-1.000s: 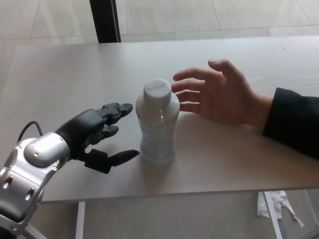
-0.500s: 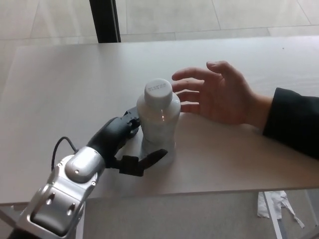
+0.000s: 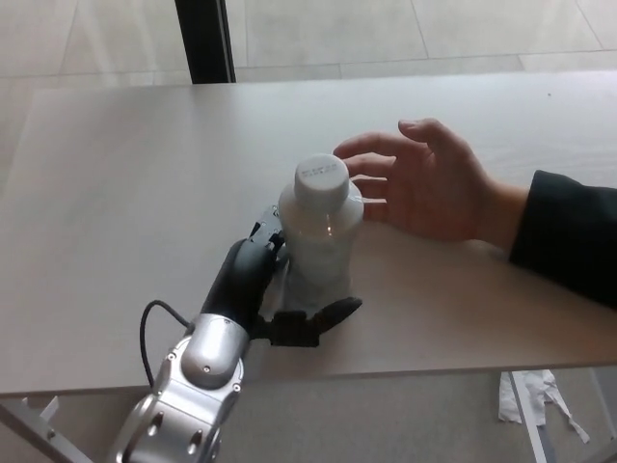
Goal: Pick up a bottle and hand it
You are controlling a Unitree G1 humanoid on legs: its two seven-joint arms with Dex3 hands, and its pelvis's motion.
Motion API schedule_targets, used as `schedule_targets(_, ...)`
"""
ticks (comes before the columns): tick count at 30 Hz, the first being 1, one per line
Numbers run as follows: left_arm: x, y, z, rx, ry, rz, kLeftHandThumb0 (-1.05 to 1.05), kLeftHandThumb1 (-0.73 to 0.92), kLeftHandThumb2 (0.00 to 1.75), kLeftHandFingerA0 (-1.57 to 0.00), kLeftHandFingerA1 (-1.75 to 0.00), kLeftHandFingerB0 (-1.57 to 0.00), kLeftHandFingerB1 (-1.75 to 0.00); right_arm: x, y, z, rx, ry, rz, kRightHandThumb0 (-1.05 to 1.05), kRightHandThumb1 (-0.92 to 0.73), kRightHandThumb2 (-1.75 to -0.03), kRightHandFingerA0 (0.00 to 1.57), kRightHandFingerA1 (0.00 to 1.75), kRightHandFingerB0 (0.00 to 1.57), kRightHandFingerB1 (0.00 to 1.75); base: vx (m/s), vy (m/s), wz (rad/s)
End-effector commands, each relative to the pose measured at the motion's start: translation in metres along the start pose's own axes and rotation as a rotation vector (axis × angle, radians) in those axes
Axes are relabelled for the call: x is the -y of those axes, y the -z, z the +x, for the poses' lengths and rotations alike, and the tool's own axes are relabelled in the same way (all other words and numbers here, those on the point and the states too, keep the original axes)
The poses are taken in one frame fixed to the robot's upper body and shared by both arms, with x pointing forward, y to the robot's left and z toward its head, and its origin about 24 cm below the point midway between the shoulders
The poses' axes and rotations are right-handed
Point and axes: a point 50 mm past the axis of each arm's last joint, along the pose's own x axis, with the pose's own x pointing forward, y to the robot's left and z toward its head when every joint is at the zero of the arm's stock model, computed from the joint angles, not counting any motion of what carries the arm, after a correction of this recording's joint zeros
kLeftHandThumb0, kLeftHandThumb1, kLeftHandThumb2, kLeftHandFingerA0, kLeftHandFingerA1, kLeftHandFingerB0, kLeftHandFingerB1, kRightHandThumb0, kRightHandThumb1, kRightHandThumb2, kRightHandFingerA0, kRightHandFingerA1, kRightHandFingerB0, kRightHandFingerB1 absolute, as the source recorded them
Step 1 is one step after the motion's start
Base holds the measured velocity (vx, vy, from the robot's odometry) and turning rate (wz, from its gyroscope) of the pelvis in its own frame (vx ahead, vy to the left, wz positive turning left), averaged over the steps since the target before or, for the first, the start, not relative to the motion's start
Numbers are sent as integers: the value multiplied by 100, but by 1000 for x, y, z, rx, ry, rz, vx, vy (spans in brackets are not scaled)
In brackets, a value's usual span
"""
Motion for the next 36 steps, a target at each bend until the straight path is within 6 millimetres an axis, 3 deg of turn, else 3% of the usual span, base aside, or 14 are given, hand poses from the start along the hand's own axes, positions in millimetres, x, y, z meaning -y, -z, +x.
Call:
schedule_targets(1,9,14,-2,44,-499,11,-23,59,75,-106,-98,0,0,1,-5,4,1,13,27,-76,-42,-88,47,71,28,59,0,0,0)
schedule_targets(5,17,9,2,45,-538,7,-14,90,69,-83,-164,-11,-33,2,-6,4,1,18,20,-79,-57,-58,54,72,32,57,0,0,0)
schedule_targets(6,17,9,2,50,-544,6,-14,90,69,-83,-164,-11,-33,1,-6,4,-1,17,18,-79,-57,-58,54,72,32,57,0,0,0)
schedule_targets(7,18,9,2,61,-548,-3,-12,88,72,-89,-108,-34,-43,1,-5,5,3,13,15,-77,-58,-57,55,72,30,56,0,0,0)
schedule_targets(10,22,9,3,72,-534,-46,-10,76,83,-98,-140,-88,-91,0,-4,7,20,10,-1,-75,-43,-90,49,73,30,61,0,0,0)
schedule_targets(15,25,12,4,79,-551,-22,-10,63,113,-124,-142,-103,-125,-1,-6,7,17,9,-6,-71,-61,-59,48,73,31,57,0,0,0)
schedule_targets(16,25,15,4,78,-553,5,-12,73,101,-94,-175,-77,-162,-1,-5,8,22,11,-7,-67,-62,-60,45,74,30,57,0,0,0)
schedule_targets(27,14,24,4,97,-576,29,-11,73,102,-88,-175,-77,-152,-1,-3,9,35,8,-25,-65,-46,-93,45,74,29,62,0,0,0)
schedule_targets(28,9,20,6,115,-569,27,-10,69,101,-86,-175,-72,-158,-1,-4,9,34,7,-29,-68,-62,-59,47,77,31,59,0,0,0)
schedule_targets(30,2,7,13,162,-554,36,-11,61,114,-120,-146,-95,-128,-3,-6,8,34,0,-24,-64,-46,-93,46,74,29,61,0,0,0)
schedule_targets(32,-3,-11,21,209,-541,31,-9,64,112,-95,-172,-80,-154,-2,-5,8,33,-8,-23,-64,-63,-59,45,75,30,56,0,0,0)
schedule_targets(33,-5,-21,25,236,-529,36,-9,58,119,-125,-142,-100,-125,-2,-4,9,41,-9,-18,-65,-62,-59,45,76,30,57,0,0,0)
schedule_targets(35,-9,-40,34,283,-497,42,-3,59,127,-99,-174,-83,-151,-2,-4,10,35,-13,-12,-66,-45,-92,45,73,29,61,0,0,0)
schedule_targets(36,-9,-57,40,314,-469,43,-3,54,126,-98,-171,-79,-161,-1,-4,10,29,-17,-7,-67,-61,-59,45,74,31,56,0,0,0)
